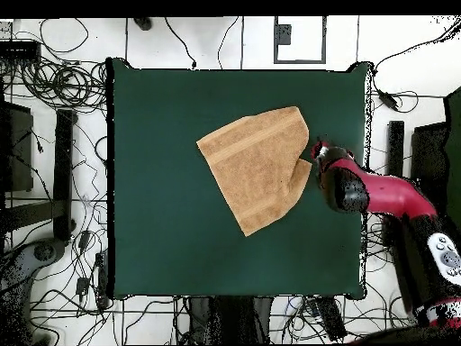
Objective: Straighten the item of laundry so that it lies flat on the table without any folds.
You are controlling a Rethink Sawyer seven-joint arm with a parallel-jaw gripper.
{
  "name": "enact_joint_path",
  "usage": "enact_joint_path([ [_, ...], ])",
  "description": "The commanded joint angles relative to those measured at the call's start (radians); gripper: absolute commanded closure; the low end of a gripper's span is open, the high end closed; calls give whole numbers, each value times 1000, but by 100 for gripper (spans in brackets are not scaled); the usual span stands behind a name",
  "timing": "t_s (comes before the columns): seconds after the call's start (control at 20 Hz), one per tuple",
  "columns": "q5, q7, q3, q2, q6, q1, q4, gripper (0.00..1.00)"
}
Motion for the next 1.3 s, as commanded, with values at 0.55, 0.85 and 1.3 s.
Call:
enact_joint_path([
  [0.55, 68, -361, 292, 243, 241, -128, 51, 0],
  [0.85, 118, -320, 340, 303, 248, -162, 65, 0],
  [1.3, 160, -338, 460, 416, 221, -250, 107, 0],
])
